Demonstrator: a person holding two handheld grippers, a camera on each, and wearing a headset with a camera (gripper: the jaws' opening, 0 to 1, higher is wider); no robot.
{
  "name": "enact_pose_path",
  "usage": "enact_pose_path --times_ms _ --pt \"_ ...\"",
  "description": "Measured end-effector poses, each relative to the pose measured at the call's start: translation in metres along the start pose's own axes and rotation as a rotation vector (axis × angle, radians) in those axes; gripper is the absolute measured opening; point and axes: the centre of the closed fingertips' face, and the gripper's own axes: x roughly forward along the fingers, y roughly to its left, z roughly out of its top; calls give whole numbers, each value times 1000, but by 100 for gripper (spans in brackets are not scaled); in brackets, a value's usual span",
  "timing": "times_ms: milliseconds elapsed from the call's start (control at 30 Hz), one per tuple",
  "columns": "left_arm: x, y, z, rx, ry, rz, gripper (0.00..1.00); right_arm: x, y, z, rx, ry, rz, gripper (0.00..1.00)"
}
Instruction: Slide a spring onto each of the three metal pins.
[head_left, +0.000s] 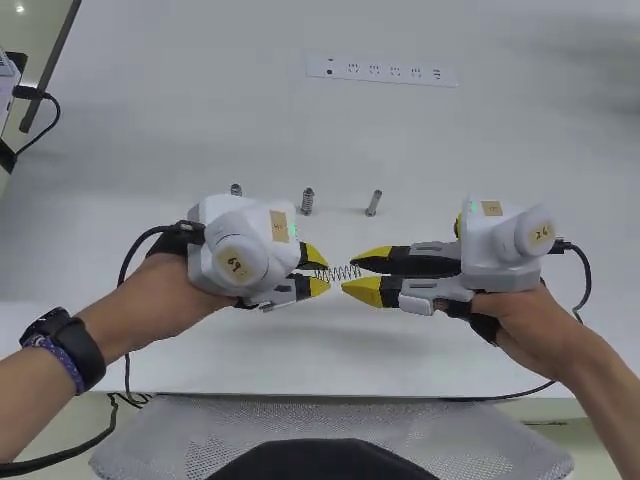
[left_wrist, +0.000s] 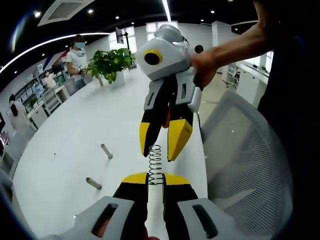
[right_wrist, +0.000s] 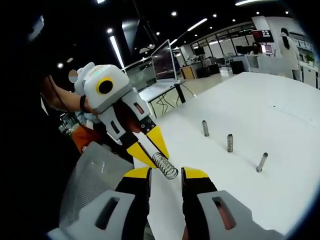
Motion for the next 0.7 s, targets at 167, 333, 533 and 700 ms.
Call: enact_pose_path --times_ms 167,333,533,700 --pt "1 -2 2 12 -1 -9 2 -2 2 2 0 -14 8 16" --pt "1 -4 3 25 2 -19 2 -4 2 2 5 -20 14 12" --pt "2 -5 4 35 2 -27 2 -6 5 4 5 -20 22 11" --pt "3 -5 5 40 4 -29 2 -7 5 3 7 -17 22 10"
